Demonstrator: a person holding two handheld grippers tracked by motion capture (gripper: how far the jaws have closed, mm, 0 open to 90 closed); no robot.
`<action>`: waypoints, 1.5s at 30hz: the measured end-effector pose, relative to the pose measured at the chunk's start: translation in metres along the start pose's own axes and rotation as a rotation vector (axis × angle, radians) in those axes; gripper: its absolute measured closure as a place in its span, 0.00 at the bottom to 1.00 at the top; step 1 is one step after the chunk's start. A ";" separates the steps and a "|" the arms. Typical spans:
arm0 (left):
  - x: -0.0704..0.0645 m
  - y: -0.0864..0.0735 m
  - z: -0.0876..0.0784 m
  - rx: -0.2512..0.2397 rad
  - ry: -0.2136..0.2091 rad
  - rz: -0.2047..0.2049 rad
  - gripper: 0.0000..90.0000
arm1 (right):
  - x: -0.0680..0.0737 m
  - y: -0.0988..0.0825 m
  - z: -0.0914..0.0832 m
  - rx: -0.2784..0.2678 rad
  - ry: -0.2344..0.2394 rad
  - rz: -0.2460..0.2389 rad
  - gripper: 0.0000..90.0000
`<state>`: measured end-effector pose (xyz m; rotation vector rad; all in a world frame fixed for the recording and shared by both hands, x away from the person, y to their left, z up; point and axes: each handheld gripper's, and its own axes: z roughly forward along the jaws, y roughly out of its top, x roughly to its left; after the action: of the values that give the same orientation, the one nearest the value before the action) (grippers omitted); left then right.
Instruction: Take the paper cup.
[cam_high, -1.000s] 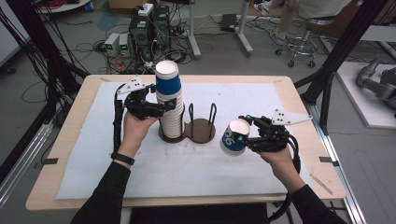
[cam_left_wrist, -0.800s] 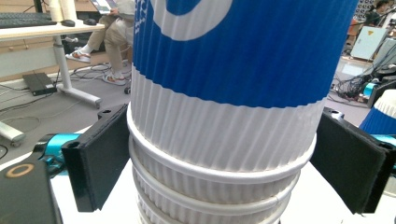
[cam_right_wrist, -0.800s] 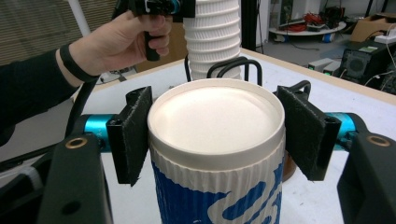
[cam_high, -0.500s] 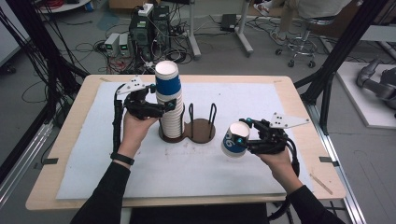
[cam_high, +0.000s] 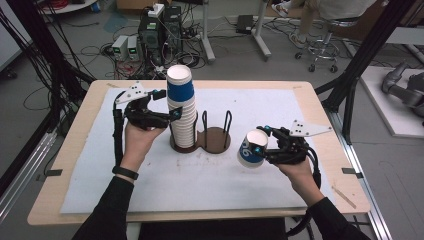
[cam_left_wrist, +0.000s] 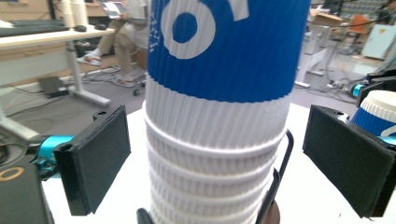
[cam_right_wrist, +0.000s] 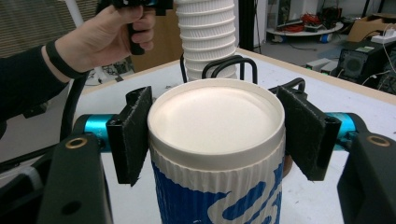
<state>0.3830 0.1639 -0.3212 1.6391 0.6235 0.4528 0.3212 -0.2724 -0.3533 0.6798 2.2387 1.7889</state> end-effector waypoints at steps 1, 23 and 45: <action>-0.001 0.000 -0.003 0.008 0.009 0.006 0.08 | 0.000 0.000 0.000 0.001 -0.001 0.001 0.35; -0.037 -0.036 -0.044 0.022 -0.030 0.026 0.08 | -0.003 0.000 0.003 0.002 0.001 -0.002 0.35; -0.067 -0.072 -0.033 0.057 -0.139 0.034 0.08 | -0.002 -0.001 0.003 0.002 -0.003 -0.003 0.35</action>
<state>0.3004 0.1534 -0.3833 1.7216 0.5094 0.3447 0.3241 -0.2711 -0.3555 0.6781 2.2387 1.7832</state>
